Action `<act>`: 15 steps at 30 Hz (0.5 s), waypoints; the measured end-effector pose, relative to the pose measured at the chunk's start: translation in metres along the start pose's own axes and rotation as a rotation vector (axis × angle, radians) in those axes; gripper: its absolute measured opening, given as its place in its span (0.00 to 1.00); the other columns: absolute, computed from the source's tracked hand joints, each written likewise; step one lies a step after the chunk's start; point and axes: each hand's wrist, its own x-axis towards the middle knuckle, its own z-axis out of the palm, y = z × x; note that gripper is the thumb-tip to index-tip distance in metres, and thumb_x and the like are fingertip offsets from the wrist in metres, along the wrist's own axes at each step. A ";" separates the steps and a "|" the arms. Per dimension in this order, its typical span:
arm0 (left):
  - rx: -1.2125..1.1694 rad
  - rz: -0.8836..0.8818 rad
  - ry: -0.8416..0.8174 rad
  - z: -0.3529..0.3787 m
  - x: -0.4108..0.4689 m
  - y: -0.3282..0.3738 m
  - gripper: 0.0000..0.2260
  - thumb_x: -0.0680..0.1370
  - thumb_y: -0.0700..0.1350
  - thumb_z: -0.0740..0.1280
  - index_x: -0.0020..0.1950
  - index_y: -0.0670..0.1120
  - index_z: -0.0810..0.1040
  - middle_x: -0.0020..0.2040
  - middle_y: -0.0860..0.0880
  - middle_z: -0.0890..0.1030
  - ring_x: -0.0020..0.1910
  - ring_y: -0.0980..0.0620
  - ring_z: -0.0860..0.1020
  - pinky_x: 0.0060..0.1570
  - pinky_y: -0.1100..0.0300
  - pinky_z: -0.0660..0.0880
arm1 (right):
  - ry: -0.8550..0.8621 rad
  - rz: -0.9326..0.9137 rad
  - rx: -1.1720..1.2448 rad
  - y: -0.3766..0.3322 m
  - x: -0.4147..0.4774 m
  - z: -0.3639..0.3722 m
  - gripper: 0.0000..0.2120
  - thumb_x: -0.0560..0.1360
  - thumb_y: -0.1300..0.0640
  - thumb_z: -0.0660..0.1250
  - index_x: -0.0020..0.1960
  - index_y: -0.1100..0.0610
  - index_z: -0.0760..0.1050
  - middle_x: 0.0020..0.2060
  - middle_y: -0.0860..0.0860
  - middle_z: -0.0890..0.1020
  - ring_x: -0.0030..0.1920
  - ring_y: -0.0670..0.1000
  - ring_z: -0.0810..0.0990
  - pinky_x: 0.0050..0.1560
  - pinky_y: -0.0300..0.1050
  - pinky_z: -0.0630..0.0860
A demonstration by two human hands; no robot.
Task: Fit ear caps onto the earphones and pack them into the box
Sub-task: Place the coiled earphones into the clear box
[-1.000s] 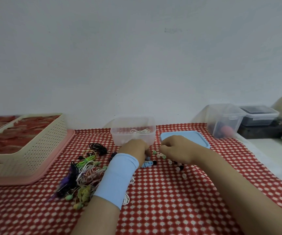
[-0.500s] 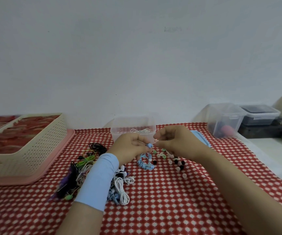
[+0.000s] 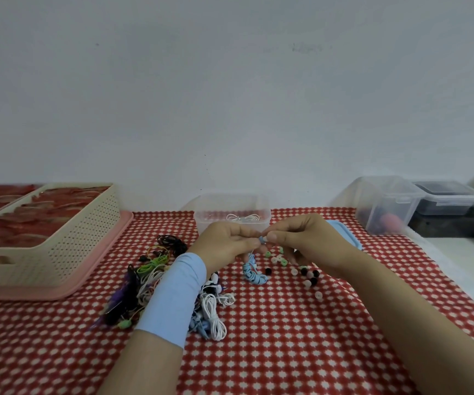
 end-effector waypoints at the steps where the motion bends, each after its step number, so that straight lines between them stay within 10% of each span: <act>1: -0.004 -0.001 -0.002 0.000 0.001 -0.001 0.06 0.78 0.39 0.69 0.54 0.44 0.84 0.44 0.49 0.87 0.29 0.61 0.76 0.30 0.73 0.70 | 0.004 0.004 0.000 0.000 0.000 0.000 0.06 0.77 0.58 0.72 0.49 0.55 0.88 0.32 0.63 0.80 0.25 0.51 0.71 0.24 0.39 0.65; 15: -0.244 0.016 -0.102 0.004 0.003 -0.004 0.08 0.79 0.38 0.67 0.55 0.44 0.83 0.41 0.49 0.85 0.32 0.58 0.73 0.33 0.67 0.68 | -0.046 0.051 0.210 0.002 0.000 -0.002 0.08 0.79 0.61 0.68 0.51 0.60 0.86 0.41 0.59 0.84 0.28 0.48 0.71 0.25 0.38 0.60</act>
